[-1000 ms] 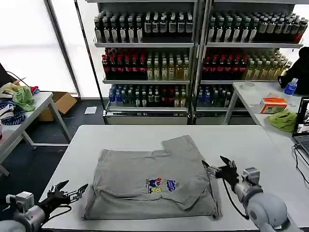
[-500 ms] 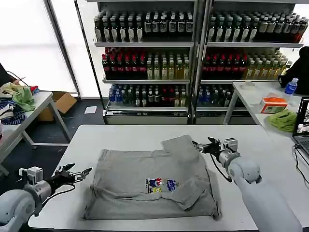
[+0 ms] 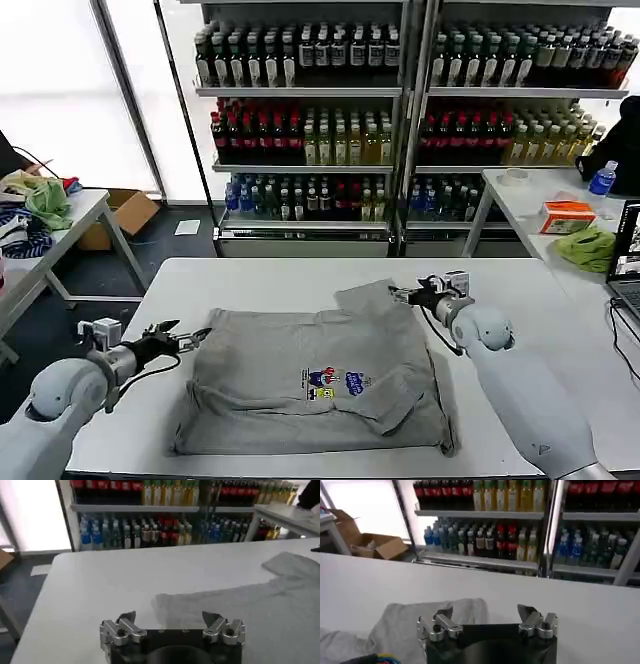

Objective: Fold and organize the clothes.

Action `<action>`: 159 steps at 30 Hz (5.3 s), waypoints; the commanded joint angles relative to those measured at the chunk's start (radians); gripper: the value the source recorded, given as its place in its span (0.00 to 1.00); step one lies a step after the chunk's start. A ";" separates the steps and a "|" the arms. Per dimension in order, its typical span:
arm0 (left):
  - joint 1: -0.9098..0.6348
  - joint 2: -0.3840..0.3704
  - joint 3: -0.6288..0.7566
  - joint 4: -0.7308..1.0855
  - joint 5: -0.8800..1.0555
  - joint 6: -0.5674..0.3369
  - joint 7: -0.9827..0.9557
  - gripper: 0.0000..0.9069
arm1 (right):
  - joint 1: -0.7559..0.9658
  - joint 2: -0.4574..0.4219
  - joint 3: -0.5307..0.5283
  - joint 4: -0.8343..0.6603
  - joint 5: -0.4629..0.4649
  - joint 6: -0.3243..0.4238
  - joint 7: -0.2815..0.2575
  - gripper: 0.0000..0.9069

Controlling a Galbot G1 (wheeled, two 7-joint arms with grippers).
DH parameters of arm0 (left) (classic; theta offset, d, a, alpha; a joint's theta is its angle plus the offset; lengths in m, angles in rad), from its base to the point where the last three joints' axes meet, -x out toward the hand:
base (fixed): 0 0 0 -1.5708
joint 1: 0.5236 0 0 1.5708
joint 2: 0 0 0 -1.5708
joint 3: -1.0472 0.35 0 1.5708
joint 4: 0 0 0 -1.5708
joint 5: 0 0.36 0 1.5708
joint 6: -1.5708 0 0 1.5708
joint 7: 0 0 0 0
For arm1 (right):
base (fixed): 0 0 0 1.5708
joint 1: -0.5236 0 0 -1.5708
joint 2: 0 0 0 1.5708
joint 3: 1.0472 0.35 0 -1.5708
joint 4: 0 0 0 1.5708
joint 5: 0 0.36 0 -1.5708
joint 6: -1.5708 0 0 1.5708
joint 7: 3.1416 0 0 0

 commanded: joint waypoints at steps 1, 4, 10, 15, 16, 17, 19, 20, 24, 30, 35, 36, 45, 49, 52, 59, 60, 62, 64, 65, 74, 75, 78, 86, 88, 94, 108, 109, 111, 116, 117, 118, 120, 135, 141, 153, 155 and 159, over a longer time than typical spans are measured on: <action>-0.170 -0.043 0.156 0.113 0.008 -0.001 0.004 1.00 | 0.029 0.017 -0.031 -0.044 -0.001 -0.002 -0.004 1.00; -0.201 -0.059 0.176 0.131 0.013 -0.002 0.005 1.00 | 0.024 0.019 -0.036 -0.040 -0.002 -0.002 -0.002 1.00; -0.251 -0.080 0.212 0.181 0.024 -0.007 0.013 1.00 | 0.010 0.019 -0.039 -0.040 -0.001 -0.002 0.001 1.00; -0.270 -0.089 0.233 0.208 0.032 -0.009 0.019 1.00 | 0.010 0.021 -0.041 -0.048 0.013 -0.002 0.001 0.54; -0.269 -0.089 0.234 0.211 0.033 -0.010 0.020 1.00 | 0.009 0.022 -0.041 -0.047 0.014 -0.002 0.000 0.48; -0.269 -0.090 0.235 0.212 0.034 -0.011 0.023 1.00 | 0.007 0.023 -0.043 -0.044 0.017 -0.002 0.000 0.30; -0.269 -0.092 0.236 0.217 0.034 -0.012 0.026 1.00 | 0.007 0.026 -0.049 -0.044 0.015 -0.002 0.000 0.00; -0.268 -0.092 0.237 0.220 0.036 -0.012 0.028 1.00 | 0.009 0.028 -0.054 -0.047 0.014 -0.002 0.004 0.00; -0.260 -0.092 0.238 0.225 0.044 -0.013 0.033 1.00 | 0.018 0.044 -0.069 -0.061 0.012 -0.002 0.003 0.00; -0.253 -0.090 0.233 0.233 0.050 -0.021 0.037 1.00 | 0.024 0.051 -0.076 -0.067 0.015 -0.002 -0.002 0.00; -0.264 -0.095 0.236 0.252 0.056 -0.026 0.038 0.63 | 0.026 0.056 -0.079 -0.070 0.018 -0.001 -0.004 0.00; -0.265 -0.096 0.237 0.257 0.056 -0.027 0.039 0.63 | 0.025 0.056 -0.080 -0.070 0.018 -0.001 -0.004 0.00; -0.266 -0.096 0.250 0.273 0.058 -0.039 0.054 0.00 | 0.030 0.058 -0.080 -0.068 0.026 -0.001 -0.005 0.00; -0.259 -0.103 0.252 0.275 0.066 -0.043 0.061 0.00 | 0.030 0.058 -0.080 -0.065 0.029 -0.001 -0.004 0.00; -0.256 -0.103 0.252 0.276 0.068 -0.050 0.064 0.00 | 0.030 0.059 -0.079 -0.062 0.031 -0.001 -0.003 0.00; -0.250 -0.096 0.242 0.253 0.056 -0.066 0.052 0.00 | 0.020 0.056 -0.064 -0.034 0.069 -0.001 0.000 0.00; -0.250 -0.095 0.241 0.249 0.052 -0.068 0.049 0.00 | 0.017 0.055 -0.062 -0.032 0.073 -0.001 0.000 0.00; -0.250 -0.095 0.236 0.240 0.044 -0.074 0.034 0.00 | 0.009 0.057 -0.048 -0.022 0.102 0.000 0.008 0.00; -0.248 -0.096 0.230 0.229 0.034 -0.084 0.018 0.00 | 0.003 0.056 -0.029 -0.010 0.141 0.000 0.017 0.00; -0.247 -0.096 0.227 0.223 0.027 -0.086 0.010 0.00 | 0.000 0.055 -0.023 -0.004 0.155 0.000 0.017 0.00; -0.219 -0.080 0.182 0.126 -0.016 -0.090 -0.040 0.00 | -0.049 0.022 0.036 0.104 0.230 0.000 0.030 0.00; -0.210 -0.075 0.173 0.110 -0.019 -0.090 -0.045 0.01 | -0.060 0.019 0.042 0.118 0.235 0.000 0.033 0.00; -0.179 -0.065 0.145 0.070 -0.029 -0.086 -0.055 0.01 | -0.089 0.006 0.066 0.165 0.256 -0.001 0.039 0.00; -0.045 -0.041 0.041 -0.067 -0.041 -0.085 -0.073 0.00 | -0.189 -0.046 0.142 0.332 0.316 -0.001 0.053 0.00; 0.008 -0.036 0.010 -0.111 -0.044 -0.085 -0.076 0.00 | -0.231 -0.057 0.172 0.376 0.330 -0.002 0.059 0.00; 0.124 -0.029 -0.073 -0.202 -0.044 -0.089 -0.084 0.00 | -0.365 -0.097 0.245 0.499 0.348 -0.002 0.061 0.00; 0.340 -0.036 -0.157 -0.374 -0.030 -0.060 -0.104 0.00 | -0.722 -0.154 0.412 0.758 0.356 -0.001 0.087 0.00; 0.363 -0.039 -0.167 -0.388 -0.021 -0.055 -0.106 0.00 | -0.747 -0.154 0.423 0.769 0.352 -0.002 0.088 0.00; 0.405 -0.044 -0.181 -0.406 -0.019 -0.035 -0.107 0.00 | -0.800 -0.155 0.442 0.784 0.340 -0.001 0.084 0.00; 0.521 -0.064 -0.226 -0.453 0.015 -0.024 -0.108 0.00 | -0.915 -0.145 0.479 0.818 0.328 -0.001 0.078 0.00; 0.529 -0.067 -0.232 -0.458 0.018 -0.024 -0.108 0.00 | -0.926 -0.143 0.484 0.826 0.327 -0.001 0.078 0.00; 0.547 -0.071 -0.242 -0.465 0.019 -0.023 -0.108 0.00 | -0.942 -0.141 0.489 0.834 0.324 0.000 0.077 0.00; 0.573 -0.081 -0.260 -0.481 0.032 -0.011 -0.109 0.01 | -0.981 -0.139 0.496 0.850 0.311 -0.001 0.078 0.00; 0.668 -0.123 -0.266 -0.518 0.184 0.000 -0.092 1.00 | -1.052 -0.108 0.498 0.875 0.207 0.023 0.101 1.00; 0.677 -0.115 -0.368 -0.527 0.180 0.001 -0.095 1.00 | -1.025 -0.125 0.539 0.878 0.205 0.073 0.082 1.00; 0.688 -0.189 -0.525 -0.596 0.065 -0.057 -0.229 1.00 | -0.969 -0.103 0.573 0.836 -0.051 0.486 -0.040 1.00; 0.713 -0.227 -0.500 -0.611 0.070 -0.111 -0.260 1.00 | -0.966 -0.090 0.572 0.813 -0.067 0.554 -0.048 1.00; 0.739 -0.307 -0.409 -0.609 0.104 -0.163 -0.315 1.00 | -0.973 -0.064 0.566 0.757 -0.078 0.678 -0.081 1.00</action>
